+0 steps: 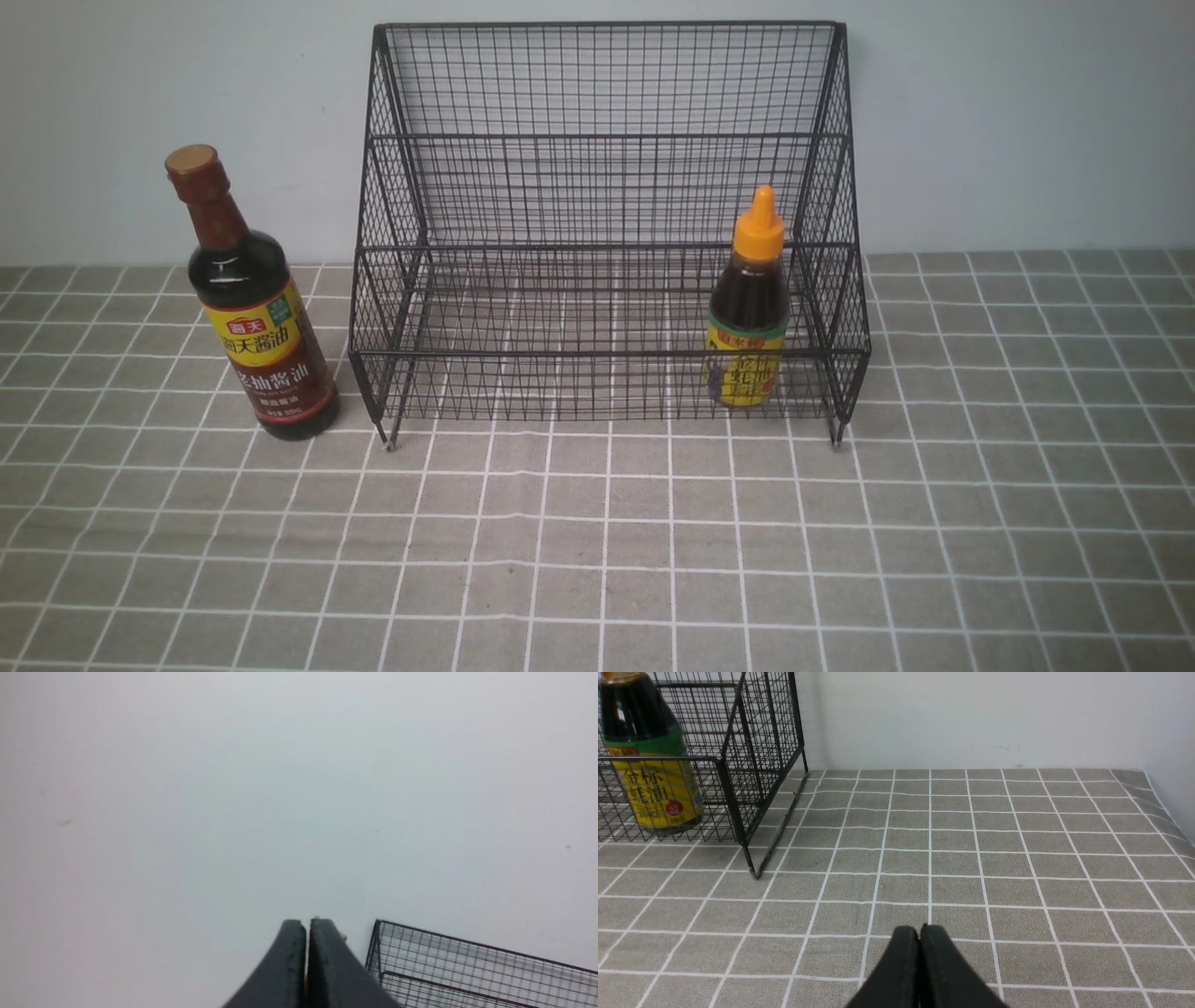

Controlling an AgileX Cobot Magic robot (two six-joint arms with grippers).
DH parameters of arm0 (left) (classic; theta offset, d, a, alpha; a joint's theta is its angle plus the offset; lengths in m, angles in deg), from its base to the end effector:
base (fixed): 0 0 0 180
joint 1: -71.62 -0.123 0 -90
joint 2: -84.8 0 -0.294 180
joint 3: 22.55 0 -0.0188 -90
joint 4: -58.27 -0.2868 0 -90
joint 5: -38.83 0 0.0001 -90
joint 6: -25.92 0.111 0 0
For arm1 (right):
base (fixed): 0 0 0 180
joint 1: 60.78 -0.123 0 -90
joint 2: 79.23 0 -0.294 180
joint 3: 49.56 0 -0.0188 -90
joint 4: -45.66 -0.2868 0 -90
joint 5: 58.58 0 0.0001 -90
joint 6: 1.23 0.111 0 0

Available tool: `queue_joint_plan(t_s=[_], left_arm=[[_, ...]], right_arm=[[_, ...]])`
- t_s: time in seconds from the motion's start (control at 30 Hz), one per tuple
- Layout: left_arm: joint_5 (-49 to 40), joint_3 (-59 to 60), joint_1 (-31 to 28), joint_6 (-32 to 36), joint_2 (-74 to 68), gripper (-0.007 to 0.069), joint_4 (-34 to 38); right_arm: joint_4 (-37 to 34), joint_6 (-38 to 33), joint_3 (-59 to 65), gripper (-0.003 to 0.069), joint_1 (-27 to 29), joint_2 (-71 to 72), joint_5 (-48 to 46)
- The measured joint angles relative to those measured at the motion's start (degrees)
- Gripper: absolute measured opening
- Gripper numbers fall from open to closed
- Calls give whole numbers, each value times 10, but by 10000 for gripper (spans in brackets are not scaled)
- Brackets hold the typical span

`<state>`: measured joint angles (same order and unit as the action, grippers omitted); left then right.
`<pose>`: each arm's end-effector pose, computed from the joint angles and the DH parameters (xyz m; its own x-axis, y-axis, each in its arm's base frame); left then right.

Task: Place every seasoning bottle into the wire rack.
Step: Use the left arm to grab the condiment bottle closest to it

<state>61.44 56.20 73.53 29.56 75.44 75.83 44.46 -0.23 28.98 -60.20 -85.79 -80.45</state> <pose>0.0974 0.0096 0.2430 0.4056 -0.2311 -0.8844 0.0160 0.9692 -0.2459 0.0982 -0.0001 0.1673 -0.2915 0.0398 -0.9557 0.0134 0.9992 0.0376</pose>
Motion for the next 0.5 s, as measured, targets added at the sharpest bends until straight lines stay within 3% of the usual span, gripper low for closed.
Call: queue_joint_plan(t_s=[0.23,0.4,0.5], left_arm=[[-11,-110,0,-17,-210,28,-102],[-11,-192,0,-28,-353,134,-127],[-11,-257,0,-31,-458,275,-134]], right_arm=[[0,0,0,-14,0,0,0],[0,0,0,-14,0,0,0],[0,0,0,-14,0,0,0]])
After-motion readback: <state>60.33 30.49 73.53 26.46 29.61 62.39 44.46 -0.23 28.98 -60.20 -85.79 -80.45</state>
